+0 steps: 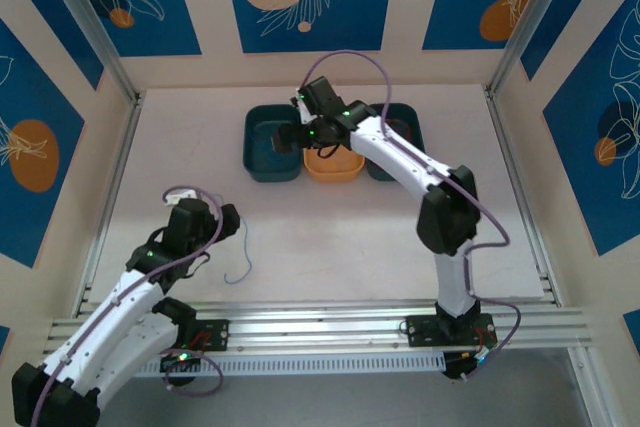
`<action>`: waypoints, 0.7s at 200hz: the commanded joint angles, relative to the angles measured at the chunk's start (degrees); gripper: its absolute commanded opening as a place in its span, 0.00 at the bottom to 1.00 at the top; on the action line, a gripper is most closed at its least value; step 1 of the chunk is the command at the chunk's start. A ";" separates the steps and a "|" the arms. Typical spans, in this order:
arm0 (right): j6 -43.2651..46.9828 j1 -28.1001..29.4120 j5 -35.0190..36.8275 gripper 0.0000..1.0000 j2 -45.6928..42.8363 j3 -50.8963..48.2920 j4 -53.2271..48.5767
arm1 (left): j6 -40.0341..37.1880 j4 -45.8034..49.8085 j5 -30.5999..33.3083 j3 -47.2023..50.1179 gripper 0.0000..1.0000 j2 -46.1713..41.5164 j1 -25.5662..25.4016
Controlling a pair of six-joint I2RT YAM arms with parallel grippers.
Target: Untangle the cables
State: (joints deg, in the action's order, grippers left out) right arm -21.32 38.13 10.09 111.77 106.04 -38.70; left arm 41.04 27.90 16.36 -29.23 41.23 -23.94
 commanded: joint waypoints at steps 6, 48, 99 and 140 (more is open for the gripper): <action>-2.06 -0.29 5.57 0.99 -8.38 -8.63 3.50 | 2.82 -0.50 -2.33 0.45 0.99 2.74 1.23; -5.88 -1.23 11.26 0.99 -20.72 -21.89 5.34 | 3.36 -0.35 -4.14 0.07 0.86 8.96 1.80; -11.37 -2.34 16.20 0.99 -30.74 -33.10 8.13 | 3.62 -3.67 -6.30 1.61 0.73 14.03 1.88; -13.77 -2.53 20.05 0.99 -34.81 -38.18 9.67 | 1.20 -6.51 -4.98 1.13 0.56 17.24 1.84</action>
State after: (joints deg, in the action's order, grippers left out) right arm -32.21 35.86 25.93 79.29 69.76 -31.14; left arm 44.18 24.05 11.14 -27.88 56.58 -22.61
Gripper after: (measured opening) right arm 0.991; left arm 0.597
